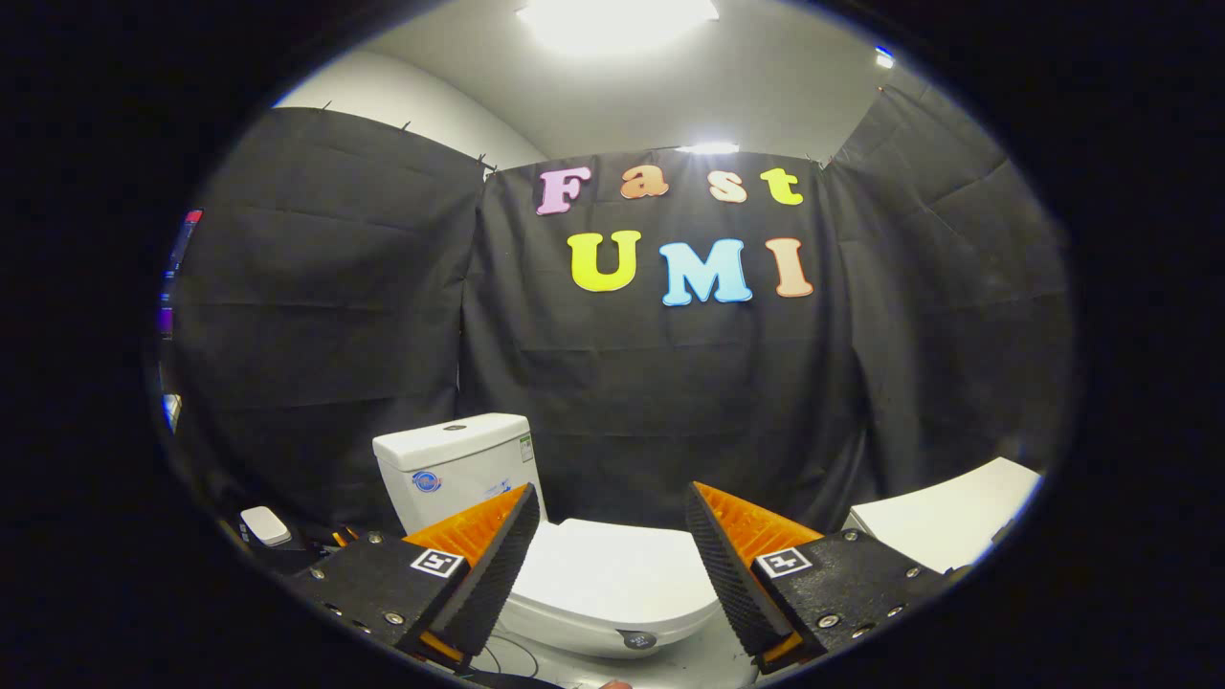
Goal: Open the toilet lid.
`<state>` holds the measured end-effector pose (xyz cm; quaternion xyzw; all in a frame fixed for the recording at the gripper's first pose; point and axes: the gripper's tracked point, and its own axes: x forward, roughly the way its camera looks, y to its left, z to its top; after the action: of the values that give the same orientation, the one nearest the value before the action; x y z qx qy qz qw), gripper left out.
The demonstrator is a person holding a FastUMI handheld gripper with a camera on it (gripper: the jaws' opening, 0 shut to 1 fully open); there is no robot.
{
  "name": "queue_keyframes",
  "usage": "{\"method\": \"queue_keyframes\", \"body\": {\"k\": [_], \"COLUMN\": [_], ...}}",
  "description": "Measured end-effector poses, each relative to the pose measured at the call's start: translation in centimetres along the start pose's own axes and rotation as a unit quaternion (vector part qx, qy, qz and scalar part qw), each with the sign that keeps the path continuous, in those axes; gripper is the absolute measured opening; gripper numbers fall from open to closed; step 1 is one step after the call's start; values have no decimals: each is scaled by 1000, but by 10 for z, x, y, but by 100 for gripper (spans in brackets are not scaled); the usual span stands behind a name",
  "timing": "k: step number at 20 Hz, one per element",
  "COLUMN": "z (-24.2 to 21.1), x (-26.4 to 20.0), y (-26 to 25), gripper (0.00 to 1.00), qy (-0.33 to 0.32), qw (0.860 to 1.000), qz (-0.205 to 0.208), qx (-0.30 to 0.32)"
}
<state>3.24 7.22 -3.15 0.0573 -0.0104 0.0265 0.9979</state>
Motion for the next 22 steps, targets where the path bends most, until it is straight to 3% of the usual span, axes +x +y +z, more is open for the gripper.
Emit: {"method": "queue_keyframes", "body": {"k": [8, 11, 16, 22], "z": [-59, -82, -124, -183], "x": [43, 52, 67, 73], "y": [-4, 10, 23, 14], "gripper": [95, 95, 95, 96], "qy": [49, 63, 95, 131], "qw": [997, 995, 983, 964], "qz": [-29, -16, -3, -28], "qx": [43, 81, 159, 232]}}
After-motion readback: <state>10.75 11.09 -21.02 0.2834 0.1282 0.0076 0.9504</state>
